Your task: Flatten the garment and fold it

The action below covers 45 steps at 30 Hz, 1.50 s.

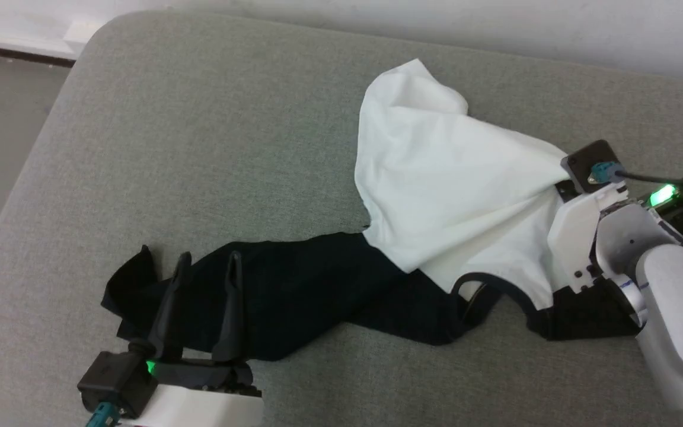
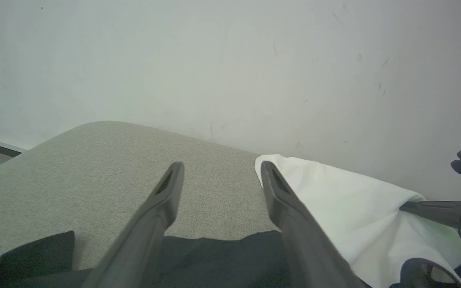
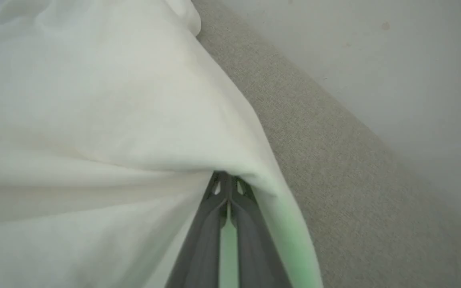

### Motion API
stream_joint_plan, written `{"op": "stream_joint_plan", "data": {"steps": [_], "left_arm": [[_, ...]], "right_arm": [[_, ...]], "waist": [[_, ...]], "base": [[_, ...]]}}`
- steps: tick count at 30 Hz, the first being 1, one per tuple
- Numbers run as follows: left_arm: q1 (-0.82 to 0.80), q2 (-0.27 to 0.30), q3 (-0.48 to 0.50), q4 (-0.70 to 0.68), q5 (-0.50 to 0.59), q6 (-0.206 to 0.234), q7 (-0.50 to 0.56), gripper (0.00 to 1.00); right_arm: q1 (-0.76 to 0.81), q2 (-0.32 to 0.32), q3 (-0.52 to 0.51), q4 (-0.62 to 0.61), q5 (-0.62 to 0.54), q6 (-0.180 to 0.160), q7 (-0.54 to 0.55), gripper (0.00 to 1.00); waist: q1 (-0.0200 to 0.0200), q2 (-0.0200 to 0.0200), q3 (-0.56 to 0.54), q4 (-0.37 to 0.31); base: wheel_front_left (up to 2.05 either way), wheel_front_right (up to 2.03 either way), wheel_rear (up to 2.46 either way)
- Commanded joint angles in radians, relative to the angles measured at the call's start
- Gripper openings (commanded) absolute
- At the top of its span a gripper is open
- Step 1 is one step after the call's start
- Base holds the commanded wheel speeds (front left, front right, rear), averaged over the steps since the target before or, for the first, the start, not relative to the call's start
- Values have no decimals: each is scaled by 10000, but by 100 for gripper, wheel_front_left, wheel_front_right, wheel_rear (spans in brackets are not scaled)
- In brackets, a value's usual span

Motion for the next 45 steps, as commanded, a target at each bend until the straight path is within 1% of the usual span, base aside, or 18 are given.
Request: {"op": "stream_joint_plan", "data": {"steps": [1, 2, 3, 4, 5, 8, 11, 16, 21, 26, 30, 34, 37, 41, 42, 43, 44, 45], "left_arm": [[-187, -39, -57, 74, -47, -64, -81, 100], [-230, -47, -98, 117, -56, -68, -86, 100], [-270, -55, -137, 159, -64, -71, -90, 100], [-305, -62, -175, 201, -69, -72, -94, 100], [-336, -69, -210, 237, -80, -72, -98, 100], [-408, -88, -277, 319, -107, -49, -108, 100], [-440, -99, -307, 394, -116, -35, -116, 100], [-356, -107, -312, 415, -87, 13, -122, 100], [-308, -112, -364, 398, -84, -11, -126, 100], [-409, -123, -464, 387, -143, -98, -129, 100], [-516, -134, -561, 445, -169, -152, -130, 100], [-583, -144, -618, 483, -191, -169, -130, 100], [-620, -150, -637, 517, -205, -189, -130, 100], [-648, -156, -606, 581, -207, -203, -131, 100], [-669, -157, -608, 608, -202, -205, -131, 100], [-694, -158, -614, 629, -202, -210, -131, 100], [-721, -160, -610, 639, -211, -212, -131, 100], [-743, -161, -598, 647, -218, -208, -131, 100]], "right_arm": [[-196, -76, -20, 195, -90, -21, -79, 0], [-281, -93, -16, 359, -128, -21, -86, 11], [-329, -97, 36, 521, -157, -21, -81, 32], [-338, -80, 118, 668, -149, -21, -59, 90], [-324, -29, 194, 787, -69, -21, -28, 100], [-227, 171, 487, 855, 447, -21, 122, 100], [-132, 338, 658, 452, 1368, -21, 552, 100], [-351, -1, 452, -947, 2350, -21, 1054, 100], [-699, -403, -415, -1638, 1866, -21, 950, 100], [-856, -543, -1363, -1038, 1003, -21, 992, 100], [-669, -808, -1520, -438, 705, -21, 1382, 100], [-456, -956, -1353, -156, 930, -21, 1672, 100], [-243, -1084, -708, -85, 1665, -21, 2324, 100], [-55, -1518, 72, -287, 2649, -21, 3188, 100], [-31, -1628, 174, -337, 2770, -21, 3299, 96], [-17, -1705, 235, -381, 2846, -21, 3362, 48], [-13, -1747, 289, -419, 2895, -21, 3394, 26], [-31, -1769, 336, -480, 2901, -21, 3349, 0]], "waist": [[-2, 0, 176, 153], [-2, 0, 229, 181], [-2, 0, 272, 199], [-2, 0, 300, 210], [-2, 0, 324, 213], [-2, 0, 334, 178], [-2, 0, 243, 96], [-2, 0, -4, -22], [-2, 0, -24, 19], [-2, 0, 253, 236], [-2, 0, 509, 509], [-2, 0, 747, 711], [-2, 0, 854, 788], [-2, 0, 889, 785], [-2, 0, 886, 772], [-2, 0, 883, 751], [-2, 0, 872, 713], [-2, 0, 847, 664]], "base": [[0, 0, 0], [0, 0, 0], [0, 0, 0], [0, 0, 0], [0, 0, 0], [0, 0, 0], [0, 0, 0], [0, 0, 0], [0, 0, 0], [0, 0, 0], [0, 0, 0], [0, 0, 0], [0, 0, 0], [0, 0, 0], [0, 0, 0], [0, 0, 0], [0, 0, 0], [0, 0, 0]]}}
